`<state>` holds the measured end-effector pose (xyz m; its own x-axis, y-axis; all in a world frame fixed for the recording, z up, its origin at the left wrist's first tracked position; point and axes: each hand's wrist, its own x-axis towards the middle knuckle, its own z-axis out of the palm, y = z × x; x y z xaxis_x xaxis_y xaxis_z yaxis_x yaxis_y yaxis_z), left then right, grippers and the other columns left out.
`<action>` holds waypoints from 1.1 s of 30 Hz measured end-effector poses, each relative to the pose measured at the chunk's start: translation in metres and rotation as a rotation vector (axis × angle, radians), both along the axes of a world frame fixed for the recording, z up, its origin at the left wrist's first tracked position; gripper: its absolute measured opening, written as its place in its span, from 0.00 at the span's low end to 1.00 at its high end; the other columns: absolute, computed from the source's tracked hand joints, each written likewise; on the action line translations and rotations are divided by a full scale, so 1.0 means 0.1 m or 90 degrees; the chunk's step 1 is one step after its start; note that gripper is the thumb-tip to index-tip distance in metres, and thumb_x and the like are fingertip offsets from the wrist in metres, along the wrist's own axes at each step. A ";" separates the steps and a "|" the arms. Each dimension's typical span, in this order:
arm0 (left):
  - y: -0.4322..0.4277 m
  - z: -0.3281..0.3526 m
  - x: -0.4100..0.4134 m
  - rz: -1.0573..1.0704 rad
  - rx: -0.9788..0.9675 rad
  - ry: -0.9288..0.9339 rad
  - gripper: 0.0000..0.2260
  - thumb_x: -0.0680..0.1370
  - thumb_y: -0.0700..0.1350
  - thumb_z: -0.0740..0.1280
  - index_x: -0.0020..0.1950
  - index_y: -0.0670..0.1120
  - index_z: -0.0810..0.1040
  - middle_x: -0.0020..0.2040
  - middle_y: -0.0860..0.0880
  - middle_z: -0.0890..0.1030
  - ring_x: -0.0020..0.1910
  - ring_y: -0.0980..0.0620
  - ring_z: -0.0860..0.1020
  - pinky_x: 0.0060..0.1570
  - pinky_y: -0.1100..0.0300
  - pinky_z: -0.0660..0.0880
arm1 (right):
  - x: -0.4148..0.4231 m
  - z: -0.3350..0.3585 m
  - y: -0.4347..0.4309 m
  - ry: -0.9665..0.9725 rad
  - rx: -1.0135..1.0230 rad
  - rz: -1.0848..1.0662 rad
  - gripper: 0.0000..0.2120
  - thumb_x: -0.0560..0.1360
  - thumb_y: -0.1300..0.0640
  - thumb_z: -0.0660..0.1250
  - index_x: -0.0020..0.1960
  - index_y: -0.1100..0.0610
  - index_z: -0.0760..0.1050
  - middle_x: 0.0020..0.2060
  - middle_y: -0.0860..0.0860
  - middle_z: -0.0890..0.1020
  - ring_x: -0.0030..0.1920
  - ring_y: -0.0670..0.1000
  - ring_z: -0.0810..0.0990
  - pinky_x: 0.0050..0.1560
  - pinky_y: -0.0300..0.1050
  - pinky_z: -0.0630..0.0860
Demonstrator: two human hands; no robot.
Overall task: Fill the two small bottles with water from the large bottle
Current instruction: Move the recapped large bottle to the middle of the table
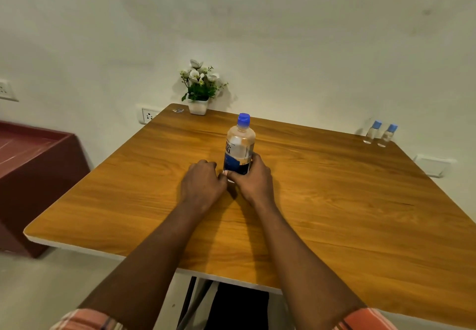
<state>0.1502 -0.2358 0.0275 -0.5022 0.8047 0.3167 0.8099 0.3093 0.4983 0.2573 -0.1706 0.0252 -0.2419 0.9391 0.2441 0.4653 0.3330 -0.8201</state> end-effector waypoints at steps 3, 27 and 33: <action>0.12 0.00 -0.05 -0.003 -0.009 0.000 0.18 0.78 0.53 0.63 0.60 0.41 0.79 0.57 0.42 0.79 0.58 0.44 0.75 0.49 0.51 0.75 | -0.04 0.01 0.12 0.009 0.007 -0.005 0.36 0.64 0.47 0.79 0.67 0.53 0.69 0.62 0.50 0.79 0.62 0.52 0.78 0.57 0.46 0.78; 1.89 -0.13 -1.05 0.002 -0.020 0.037 0.11 0.79 0.53 0.62 0.50 0.46 0.77 0.50 0.45 0.77 0.50 0.49 0.73 0.45 0.55 0.71 | -1.17 -0.12 1.87 0.040 0.015 -0.044 0.35 0.65 0.48 0.79 0.67 0.53 0.69 0.62 0.49 0.78 0.63 0.52 0.77 0.58 0.46 0.78; 2.35 -0.08 -1.24 0.020 -0.021 0.030 0.10 0.79 0.50 0.62 0.42 0.46 0.73 0.43 0.46 0.76 0.43 0.49 0.74 0.40 0.55 0.70 | -1.44 -0.12 2.35 0.040 0.033 -0.045 0.35 0.65 0.48 0.79 0.66 0.55 0.70 0.61 0.51 0.80 0.60 0.53 0.79 0.57 0.48 0.79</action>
<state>0.0258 -0.0005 0.0191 -0.5129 0.7986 0.3148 0.8219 0.3509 0.4487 0.1137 0.0648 0.0136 -0.1576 0.9389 0.3061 0.4370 0.3443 -0.8310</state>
